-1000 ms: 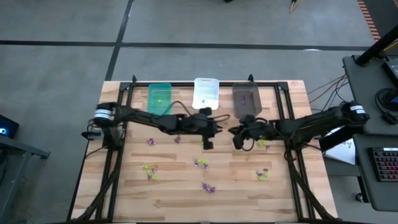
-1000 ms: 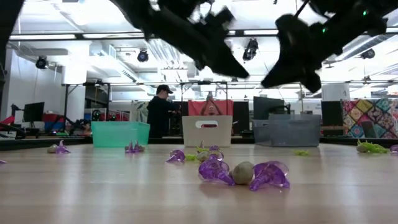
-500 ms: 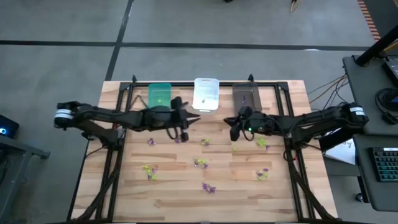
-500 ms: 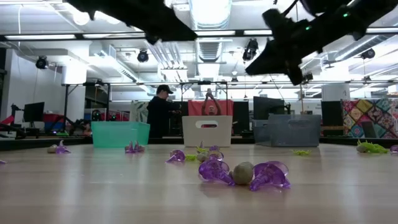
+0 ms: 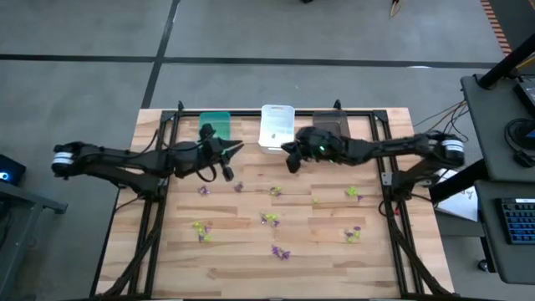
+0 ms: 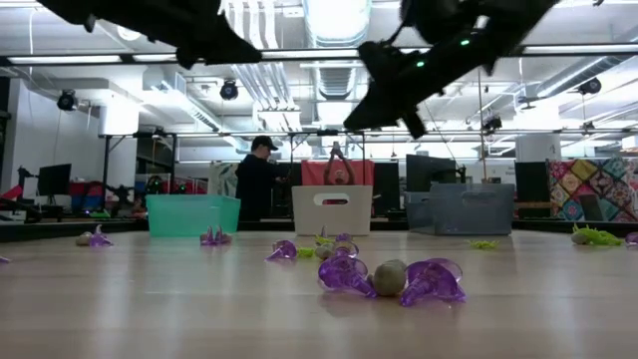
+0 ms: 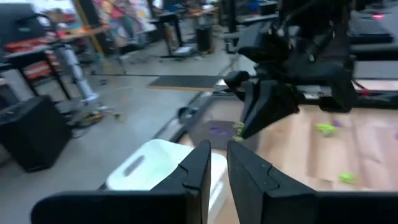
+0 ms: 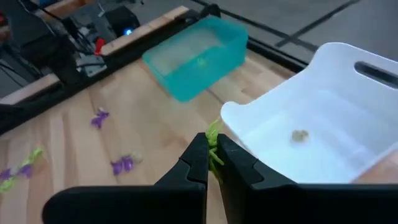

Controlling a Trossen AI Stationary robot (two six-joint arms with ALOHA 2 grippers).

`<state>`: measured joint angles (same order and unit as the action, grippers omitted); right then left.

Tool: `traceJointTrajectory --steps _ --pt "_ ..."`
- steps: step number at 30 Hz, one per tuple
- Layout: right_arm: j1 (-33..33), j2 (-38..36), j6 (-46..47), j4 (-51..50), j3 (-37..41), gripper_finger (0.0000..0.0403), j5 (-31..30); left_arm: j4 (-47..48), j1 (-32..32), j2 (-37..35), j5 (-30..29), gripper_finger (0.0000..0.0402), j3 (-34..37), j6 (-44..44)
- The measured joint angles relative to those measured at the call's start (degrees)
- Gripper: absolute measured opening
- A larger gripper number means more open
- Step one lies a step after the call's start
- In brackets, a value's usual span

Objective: Sort Halloween decoration
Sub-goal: Put the green spider toy into the blue bin

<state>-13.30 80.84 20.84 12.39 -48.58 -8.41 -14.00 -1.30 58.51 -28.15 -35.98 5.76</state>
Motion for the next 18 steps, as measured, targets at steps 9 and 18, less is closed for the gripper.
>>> traceJointTrajectory --steps 9,18 --pt "-5.54 16.41 -6.97 -0.09 -18.50 0.0009 7.42 0.58 -0.03 -3.13 -1.61 0.0036 2.03 2.05" --pt "-6.73 29.69 -11.95 -3.81 -34.89 0.0009 8.55 3.49 -0.04 -9.22 -8.87 0.0036 2.00 4.77"
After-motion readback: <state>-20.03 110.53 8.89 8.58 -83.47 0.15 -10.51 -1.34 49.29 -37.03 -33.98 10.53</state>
